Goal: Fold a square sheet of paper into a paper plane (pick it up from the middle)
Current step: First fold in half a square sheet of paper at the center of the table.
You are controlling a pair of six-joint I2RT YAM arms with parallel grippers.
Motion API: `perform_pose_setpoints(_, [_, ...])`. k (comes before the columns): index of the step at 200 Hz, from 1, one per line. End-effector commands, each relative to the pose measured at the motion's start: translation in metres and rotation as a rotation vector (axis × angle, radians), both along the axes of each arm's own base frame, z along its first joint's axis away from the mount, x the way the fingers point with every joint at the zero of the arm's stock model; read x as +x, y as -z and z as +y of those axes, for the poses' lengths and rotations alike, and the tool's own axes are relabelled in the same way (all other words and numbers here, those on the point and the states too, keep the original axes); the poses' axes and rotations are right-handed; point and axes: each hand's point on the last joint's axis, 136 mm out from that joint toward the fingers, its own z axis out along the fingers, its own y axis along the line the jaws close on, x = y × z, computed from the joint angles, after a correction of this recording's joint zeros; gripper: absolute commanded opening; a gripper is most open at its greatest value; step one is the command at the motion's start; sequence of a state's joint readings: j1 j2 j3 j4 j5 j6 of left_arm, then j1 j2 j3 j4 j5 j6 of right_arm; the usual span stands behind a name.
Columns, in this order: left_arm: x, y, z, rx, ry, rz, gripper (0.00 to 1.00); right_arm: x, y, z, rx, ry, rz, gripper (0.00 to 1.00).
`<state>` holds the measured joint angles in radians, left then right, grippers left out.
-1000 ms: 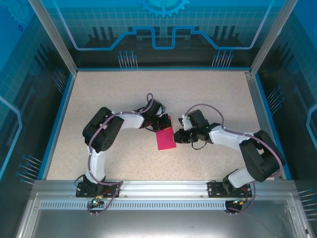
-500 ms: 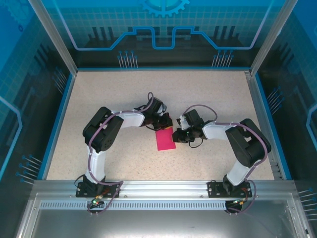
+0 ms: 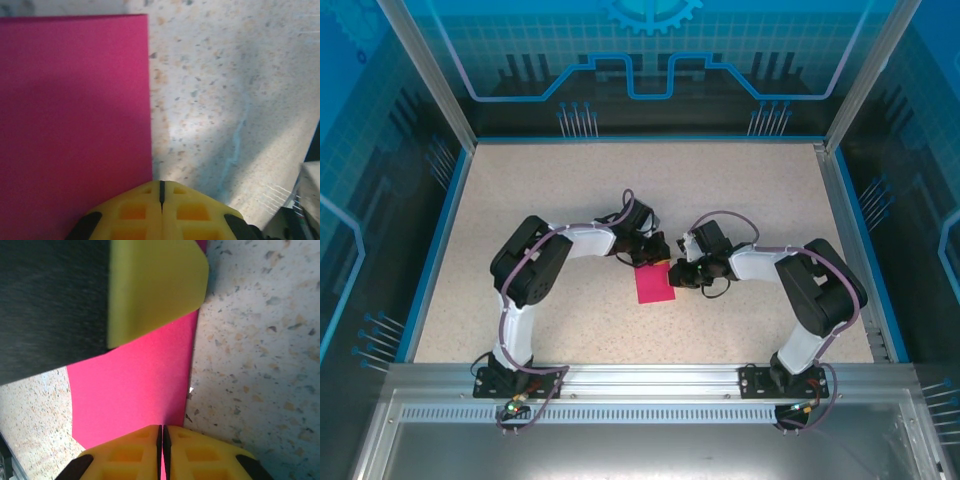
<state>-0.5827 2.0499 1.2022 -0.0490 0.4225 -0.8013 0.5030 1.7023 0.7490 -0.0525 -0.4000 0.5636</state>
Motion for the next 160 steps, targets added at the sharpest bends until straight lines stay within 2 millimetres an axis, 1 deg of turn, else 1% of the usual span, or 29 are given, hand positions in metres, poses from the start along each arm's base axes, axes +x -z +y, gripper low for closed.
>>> perform_pose_setpoints(1, [-0.002,0.013,0.005,0.060,0.015,0.010,0.00,-0.014,0.023,-0.020,-0.087,0.014,0.077,0.13])
perform_pose_setpoints(28, [0.002,0.018,0.007,0.082,-0.006,0.010,0.00,-0.016,0.025,-0.021,-0.096,0.007,0.085,0.13])
perform_pose_setpoints(57, [0.012,0.016,0.009,0.097,-0.038,-0.014,0.00,-0.022,0.029,-0.023,-0.120,-0.005,0.094,0.13])
perform_pose_setpoints(93, [0.027,0.011,0.010,0.094,-0.069,-0.039,0.00,-0.028,0.042,-0.038,-0.214,-0.006,0.109,0.12])
perform_pose_setpoints(125, [0.038,0.008,0.013,0.097,-0.075,-0.058,0.00,-0.034,0.044,-0.041,-0.227,-0.017,0.112,0.12])
perform_pose_setpoints(160, [0.047,0.014,0.021,0.122,-0.084,-0.059,0.00,-0.036,0.045,-0.045,-0.241,-0.019,0.116,0.12])
